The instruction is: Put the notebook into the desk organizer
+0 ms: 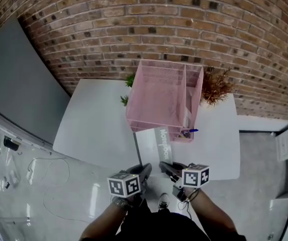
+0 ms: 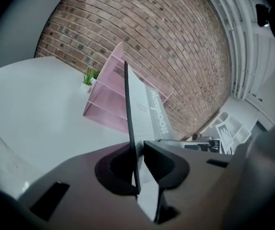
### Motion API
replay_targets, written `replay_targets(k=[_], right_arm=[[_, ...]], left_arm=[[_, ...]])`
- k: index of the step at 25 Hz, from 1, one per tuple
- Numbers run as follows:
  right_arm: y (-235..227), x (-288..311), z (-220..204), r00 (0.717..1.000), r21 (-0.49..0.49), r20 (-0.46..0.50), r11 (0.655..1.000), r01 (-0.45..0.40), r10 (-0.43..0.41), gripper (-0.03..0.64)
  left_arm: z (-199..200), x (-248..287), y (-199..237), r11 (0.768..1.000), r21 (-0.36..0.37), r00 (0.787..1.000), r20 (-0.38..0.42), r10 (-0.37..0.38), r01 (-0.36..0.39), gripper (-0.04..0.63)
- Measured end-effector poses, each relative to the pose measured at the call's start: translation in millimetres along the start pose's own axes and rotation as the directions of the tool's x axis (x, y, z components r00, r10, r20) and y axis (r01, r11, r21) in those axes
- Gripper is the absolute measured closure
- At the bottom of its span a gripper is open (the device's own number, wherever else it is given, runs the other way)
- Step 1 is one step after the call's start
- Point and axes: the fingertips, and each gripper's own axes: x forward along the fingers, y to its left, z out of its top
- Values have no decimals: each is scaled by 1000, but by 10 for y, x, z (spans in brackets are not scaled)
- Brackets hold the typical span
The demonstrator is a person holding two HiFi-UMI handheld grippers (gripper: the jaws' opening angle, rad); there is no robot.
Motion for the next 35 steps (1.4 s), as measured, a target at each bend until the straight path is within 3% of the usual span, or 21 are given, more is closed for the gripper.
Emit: replay_targets(k=[13, 24, 35], right_arm=[[-236, 257, 227, 995, 202, 88, 979, 20, -38, 604], [-243, 437, 571, 984, 236, 177, 972, -13, -30, 604], [-266, 547, 914, 964, 265, 263, 964, -32, -40, 604]], left_arm=[[273, 317, 262, 995, 37, 987, -133, -91, 97, 548], [610, 356, 483, 985, 110, 985, -125, -117, 131, 491], [767, 254, 643, 960, 253, 990, -97, -103, 124, 488]])
